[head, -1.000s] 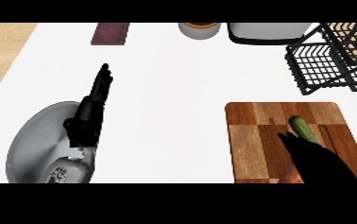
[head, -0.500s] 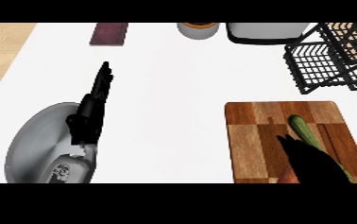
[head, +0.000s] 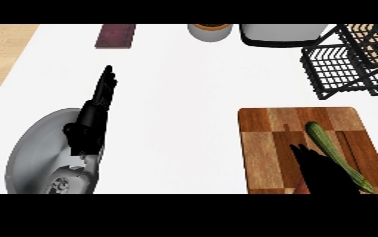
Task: Pick the sweet potato from the cutting board and place it in the tiered basket
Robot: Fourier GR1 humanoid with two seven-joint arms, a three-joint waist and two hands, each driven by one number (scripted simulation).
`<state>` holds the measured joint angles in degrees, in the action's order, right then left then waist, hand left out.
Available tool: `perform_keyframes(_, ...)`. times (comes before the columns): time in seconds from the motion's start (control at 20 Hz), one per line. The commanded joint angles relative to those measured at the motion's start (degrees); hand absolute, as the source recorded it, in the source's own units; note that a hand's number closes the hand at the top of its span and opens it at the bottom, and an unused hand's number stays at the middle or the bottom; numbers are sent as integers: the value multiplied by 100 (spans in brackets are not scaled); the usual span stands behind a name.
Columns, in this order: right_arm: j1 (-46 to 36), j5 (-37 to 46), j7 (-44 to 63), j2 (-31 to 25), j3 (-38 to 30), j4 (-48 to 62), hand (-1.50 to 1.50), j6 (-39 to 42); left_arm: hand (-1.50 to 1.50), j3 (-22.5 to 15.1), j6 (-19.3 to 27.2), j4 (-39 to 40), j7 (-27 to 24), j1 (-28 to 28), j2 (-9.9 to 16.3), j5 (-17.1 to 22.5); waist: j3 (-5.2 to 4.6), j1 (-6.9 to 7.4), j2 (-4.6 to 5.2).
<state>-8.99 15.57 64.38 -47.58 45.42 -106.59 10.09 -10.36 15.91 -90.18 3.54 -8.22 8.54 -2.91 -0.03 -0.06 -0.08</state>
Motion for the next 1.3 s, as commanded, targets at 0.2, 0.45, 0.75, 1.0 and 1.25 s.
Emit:
perform_keyframes(0.2,522,1221,438,374,-18,-39,150,-224,0,92,70,298,-5,-245,-220,-148,2,-30,-1)
perform_keyframes(0.45,259,2032,-98,380,133,359,150,104,0,-48,-103,310,-472,146,-298,-131,0,8,4)
perform_keyframes(0.75,43,2461,-1416,515,-406,1269,150,64,0,117,-109,5,-57,130,-243,-209,5,35,9)
perform_keyframes(1.0,-522,2269,-3435,-144,-930,2055,150,-151,0,270,-127,269,154,-475,-232,-215,9,46,27)
perform_keyframes(1.25,-283,2583,-3554,-201,-1560,2012,150,-616,0,173,-139,84,66,-67,-299,-302,4,-4,2)
